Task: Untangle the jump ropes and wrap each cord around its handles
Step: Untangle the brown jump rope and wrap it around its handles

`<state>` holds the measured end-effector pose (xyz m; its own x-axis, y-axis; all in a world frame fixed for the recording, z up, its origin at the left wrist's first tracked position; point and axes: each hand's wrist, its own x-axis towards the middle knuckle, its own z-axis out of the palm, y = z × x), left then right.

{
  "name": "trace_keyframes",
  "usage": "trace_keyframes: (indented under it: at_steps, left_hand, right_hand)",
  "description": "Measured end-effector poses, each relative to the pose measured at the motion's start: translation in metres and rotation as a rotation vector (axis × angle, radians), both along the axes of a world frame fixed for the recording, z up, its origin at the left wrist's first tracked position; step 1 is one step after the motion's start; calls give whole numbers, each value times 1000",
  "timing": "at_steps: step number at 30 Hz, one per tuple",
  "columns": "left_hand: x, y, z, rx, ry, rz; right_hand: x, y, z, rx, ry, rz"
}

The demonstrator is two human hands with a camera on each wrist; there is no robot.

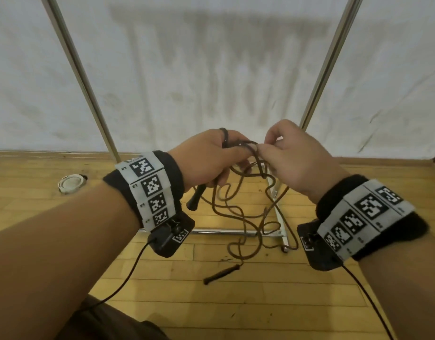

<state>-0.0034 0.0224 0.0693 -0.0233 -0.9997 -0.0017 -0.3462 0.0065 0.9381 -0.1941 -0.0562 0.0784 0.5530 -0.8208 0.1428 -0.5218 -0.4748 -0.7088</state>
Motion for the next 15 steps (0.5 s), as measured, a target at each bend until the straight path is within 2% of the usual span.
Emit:
trace_keyframes:
  at_steps: [2, 6, 9, 12, 15]
  left_hand:
    - [1, -1, -5, 50, 12, -29]
    - [6, -3, -8, 73, 94, -39]
    - [22, -9, -5, -8, 111, 124]
    - [47, -13, -6, -46, 80, 347]
    - [72, -11, -13, -36, 80, 521]
  right_hand:
    - [-1, -2, -6, 142, -80, 19]
    - [-7, -2, -15, 281, -144, 128]
    - [-16, -5, -23, 345, -129, 210]
    - [-30, -13, -35, 324, -19, 231]
    - [-46, -20, -52, 266, 278, 198]
